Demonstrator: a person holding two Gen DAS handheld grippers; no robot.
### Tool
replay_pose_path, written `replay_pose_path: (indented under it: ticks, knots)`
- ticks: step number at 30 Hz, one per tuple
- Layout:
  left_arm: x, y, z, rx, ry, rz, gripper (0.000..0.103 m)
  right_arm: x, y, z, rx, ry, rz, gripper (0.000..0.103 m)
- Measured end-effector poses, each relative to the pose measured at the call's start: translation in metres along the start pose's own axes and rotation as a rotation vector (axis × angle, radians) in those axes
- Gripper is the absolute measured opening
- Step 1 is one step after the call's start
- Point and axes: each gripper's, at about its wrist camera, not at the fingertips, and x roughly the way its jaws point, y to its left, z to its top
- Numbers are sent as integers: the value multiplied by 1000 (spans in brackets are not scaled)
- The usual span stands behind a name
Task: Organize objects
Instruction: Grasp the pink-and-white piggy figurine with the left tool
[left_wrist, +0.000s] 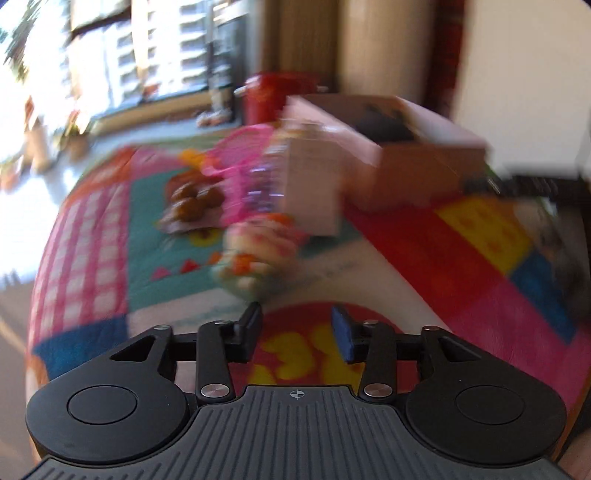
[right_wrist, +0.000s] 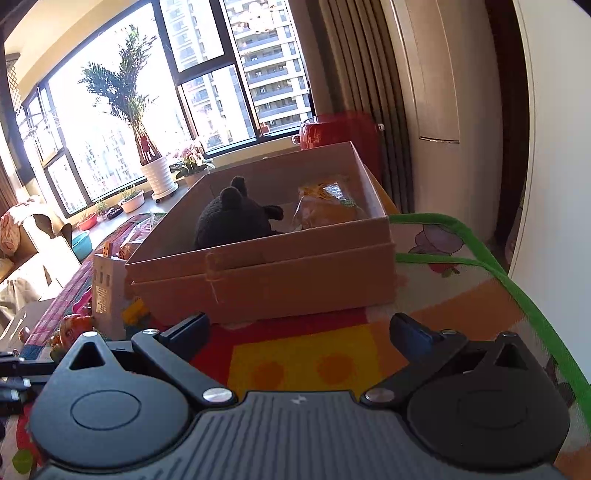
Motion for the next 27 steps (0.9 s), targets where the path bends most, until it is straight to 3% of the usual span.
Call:
replay_pose_path:
  ticks: [4, 7, 10, 12, 13, 16, 18, 22, 27]
  knots:
    - [-7, -24, 3, 86, -6, -67, 46, 1, -2, 0, 11, 2, 5, 103]
    - [-22, -29, 10, 124, -95, -62, 48, 2, -4, 1, 23, 5, 11, 103]
    - [-18, -27, 19, 168, -152, 96, 48, 3, -6, 1, 37, 10, 18, 103]
    - [-5, -21, 23, 185, -134, 200, 46, 3, -7, 1, 47, 13, 22, 103]
    - [3, -15, 24, 176, -109, 211, 46, 3, -8, 1, 52, 13, 24, 103]
    - [24, -2, 27, 135, -45, 168, 55, 3, -11, 1, 69, 17, 33, 103]
    - [35, 3, 27, 121, -19, 183, 57, 6, -13, 1, 79, 30, 41, 103]
    - [40, 15, 30, 27, -35, 158, 57, 7, -13, 1, 88, 41, 39, 103]
    - [37, 18, 22, 0, -90, 152, 53, 10, -4, 1, 46, 58, 7, 103]
